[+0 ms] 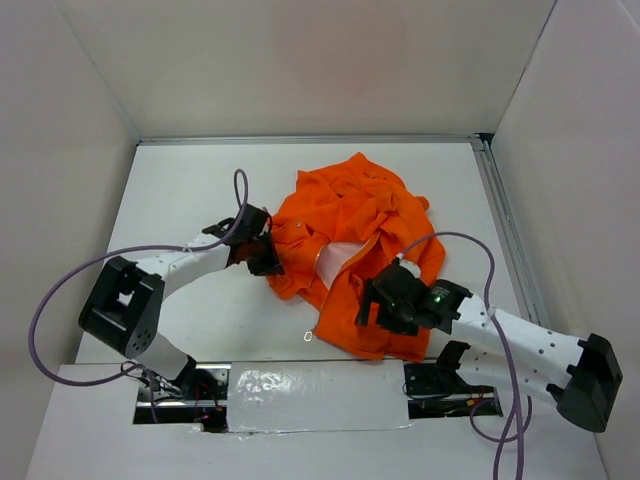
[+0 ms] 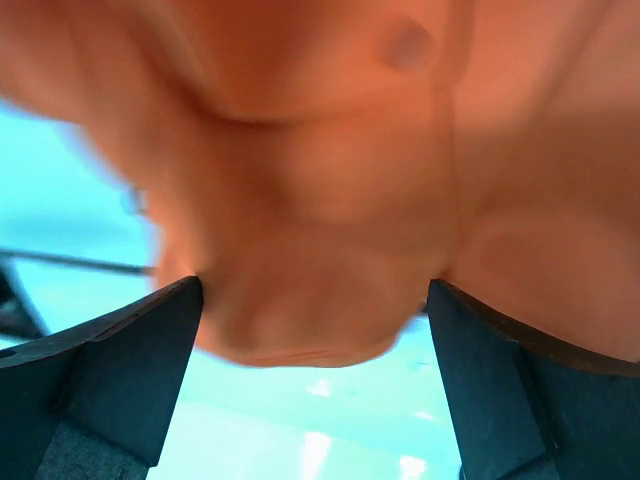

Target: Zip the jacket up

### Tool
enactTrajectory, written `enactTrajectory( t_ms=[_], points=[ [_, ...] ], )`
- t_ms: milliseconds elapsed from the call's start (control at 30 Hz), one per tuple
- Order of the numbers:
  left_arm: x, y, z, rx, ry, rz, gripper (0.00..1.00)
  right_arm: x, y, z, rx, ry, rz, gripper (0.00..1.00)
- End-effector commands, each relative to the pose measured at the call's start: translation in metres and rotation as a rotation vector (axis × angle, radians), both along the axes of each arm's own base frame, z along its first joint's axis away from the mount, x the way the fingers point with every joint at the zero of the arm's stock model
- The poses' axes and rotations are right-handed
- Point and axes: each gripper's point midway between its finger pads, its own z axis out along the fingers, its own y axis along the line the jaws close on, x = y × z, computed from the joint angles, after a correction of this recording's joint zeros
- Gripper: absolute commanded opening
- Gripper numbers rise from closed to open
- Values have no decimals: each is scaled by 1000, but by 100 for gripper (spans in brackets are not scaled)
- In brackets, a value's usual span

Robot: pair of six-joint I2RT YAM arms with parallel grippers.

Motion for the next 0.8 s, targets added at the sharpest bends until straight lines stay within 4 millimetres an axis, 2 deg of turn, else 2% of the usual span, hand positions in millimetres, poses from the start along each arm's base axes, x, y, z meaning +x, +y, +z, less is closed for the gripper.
enactTrajectory(
  t_ms=[0,33,100,133,233,367,500,533,600,633,767],
  points=[
    [-17,7,13,18,-7,-22,18,-28,-30,-38,-83,137,-181,100],
    [-20,7,16,17,-10,-30,30,-29,-30,-43,-82,147,-197,100],
    [-32,8,21,24,-16,-45,40,-24,-35,-52,-104,148,-270,100],
    [-35,9,26,19,-30,-50,52,-20,-37,-54,-110,139,-296,100],
    [-53,8,26,15,-4,-82,72,-1,-45,-60,-162,115,-371,100],
    [-66,16,21,38,25,-78,77,30,-47,-64,-232,123,-355,100],
    [-74,17,18,37,41,-90,80,57,-77,-61,-398,142,-383,100],
    [-75,16,17,37,44,-99,81,73,-79,-52,-418,108,-399,100],
    [-78,14,16,25,55,-107,83,86,-93,-53,-486,117,-409,100],
    [-79,12,16,21,54,-113,83,98,-94,-48,-486,103,-418,100],
    [-79,16,16,38,54,-105,86,121,-97,-68,-464,161,-381,100]
  ],
)
